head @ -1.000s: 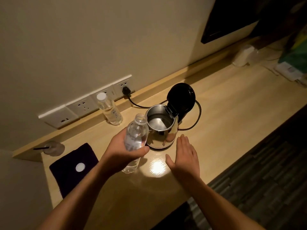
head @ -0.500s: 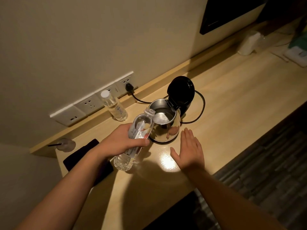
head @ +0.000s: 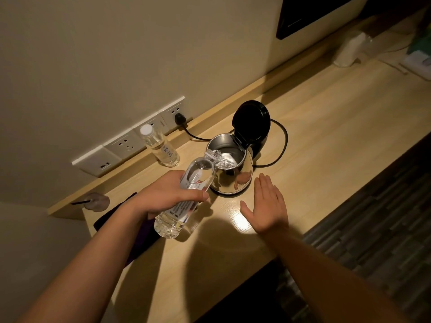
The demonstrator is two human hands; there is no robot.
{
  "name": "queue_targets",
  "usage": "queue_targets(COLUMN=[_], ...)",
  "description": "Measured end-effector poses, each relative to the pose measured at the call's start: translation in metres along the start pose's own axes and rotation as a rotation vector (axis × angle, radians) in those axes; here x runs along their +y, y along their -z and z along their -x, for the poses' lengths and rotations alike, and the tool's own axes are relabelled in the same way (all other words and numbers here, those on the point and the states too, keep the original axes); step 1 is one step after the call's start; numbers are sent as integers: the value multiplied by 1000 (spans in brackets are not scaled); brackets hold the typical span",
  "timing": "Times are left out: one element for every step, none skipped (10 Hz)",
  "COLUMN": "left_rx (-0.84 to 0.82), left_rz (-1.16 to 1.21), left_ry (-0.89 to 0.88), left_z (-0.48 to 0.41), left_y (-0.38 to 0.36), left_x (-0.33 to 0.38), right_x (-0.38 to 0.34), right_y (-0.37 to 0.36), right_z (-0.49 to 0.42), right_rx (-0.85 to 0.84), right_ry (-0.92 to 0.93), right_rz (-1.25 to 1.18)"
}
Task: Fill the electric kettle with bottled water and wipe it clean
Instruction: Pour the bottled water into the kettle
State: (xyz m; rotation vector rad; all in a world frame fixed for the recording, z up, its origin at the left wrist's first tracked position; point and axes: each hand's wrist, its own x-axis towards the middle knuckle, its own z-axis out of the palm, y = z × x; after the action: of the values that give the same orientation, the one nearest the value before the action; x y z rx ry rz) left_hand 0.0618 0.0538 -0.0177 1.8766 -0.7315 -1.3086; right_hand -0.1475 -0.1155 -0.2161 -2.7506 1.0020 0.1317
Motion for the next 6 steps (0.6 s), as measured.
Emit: queue_targets(left_rx=[10,32,38,34,54,60], left_rz=[-5,23,46,67,43,25], left_ry=[10,26,25,36,39,43], left_z=[-1,0,4,6,7,7], left_y=[1,0,0,1,3,3], left_x=[0,2,4,6,5,3], right_x=[0,0,0,0,0,0], right_y=[0,-1,0,1,2,2], right_z=[0,1,1,1,1,2], right_rx=[0,5,6,-7,1,3], right_ry=[-1,-2,-1,-1,0,2], right_rz=[-3,-16,-24,-14,-24,-19])
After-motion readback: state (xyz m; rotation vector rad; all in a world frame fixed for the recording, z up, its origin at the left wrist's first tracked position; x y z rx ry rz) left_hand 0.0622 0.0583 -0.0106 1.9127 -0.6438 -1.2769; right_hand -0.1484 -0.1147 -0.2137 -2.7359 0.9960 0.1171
